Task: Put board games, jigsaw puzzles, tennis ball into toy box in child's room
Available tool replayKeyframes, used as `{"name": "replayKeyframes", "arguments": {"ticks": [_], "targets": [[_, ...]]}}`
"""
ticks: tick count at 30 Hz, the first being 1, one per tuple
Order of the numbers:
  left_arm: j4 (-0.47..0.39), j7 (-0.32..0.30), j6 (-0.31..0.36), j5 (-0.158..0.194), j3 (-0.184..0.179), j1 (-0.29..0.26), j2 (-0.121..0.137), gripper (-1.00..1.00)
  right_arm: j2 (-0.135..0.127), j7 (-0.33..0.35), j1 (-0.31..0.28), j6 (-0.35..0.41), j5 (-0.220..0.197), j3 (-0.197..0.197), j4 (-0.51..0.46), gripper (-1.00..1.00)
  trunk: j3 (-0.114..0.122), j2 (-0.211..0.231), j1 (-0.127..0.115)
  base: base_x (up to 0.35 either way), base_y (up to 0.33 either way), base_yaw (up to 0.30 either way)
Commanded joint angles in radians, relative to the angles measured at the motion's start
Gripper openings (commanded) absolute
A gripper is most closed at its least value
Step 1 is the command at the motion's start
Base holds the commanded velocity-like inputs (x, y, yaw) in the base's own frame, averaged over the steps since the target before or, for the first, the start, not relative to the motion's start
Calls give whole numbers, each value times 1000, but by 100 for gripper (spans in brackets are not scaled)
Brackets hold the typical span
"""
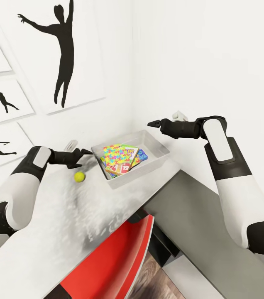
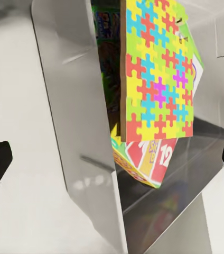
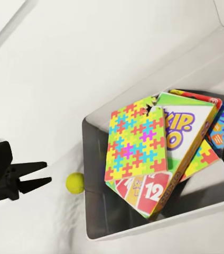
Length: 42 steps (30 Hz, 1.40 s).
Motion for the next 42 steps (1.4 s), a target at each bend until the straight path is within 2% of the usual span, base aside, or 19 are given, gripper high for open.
{"name": "replayKeyframes", "arguments": {"ticks": [1,11,20,26,34,37,40,42], "targets": [[0,-9,5,-10,7,-1,1,100,-1,-16,-1,1,-11,2,-1,100,-2,-2,1,0,0,0],[0,-9,5,-9,8,-2,7,100,-1,-38,-1,1,-14,2,-4,100,-2,-2,1,0,0,0],[0,-6,5,-9,3,-1,37,100,3,-40,-1,1,-14,3,-5,100,6,-2,1,0,0,0],[0,-2,4,-16,-5,-2,40,100,16,-55,-1,1,-13,4,-5,100,16,-2,1,0,0,0],[0,0,2,-21,-10,0,39,100,18,-75,-1,1,-15,3,-5,100,29,-2,1,0,0,0],[0,0,1,-49,-12,2,39,100,19,-75,-1,1,-15,3,-5,100,34,-2,1,0,0,0],[0,0,0,-109,-22,3,37,100,24,-77,-1,2,-14,4,-5,100,39,-2,1,0,0,0],[1,0,-1,-137,-25,5,35,100,24,-77,-1,2,-14,4,-5,100,42,-2,1,0,0,0]]}}
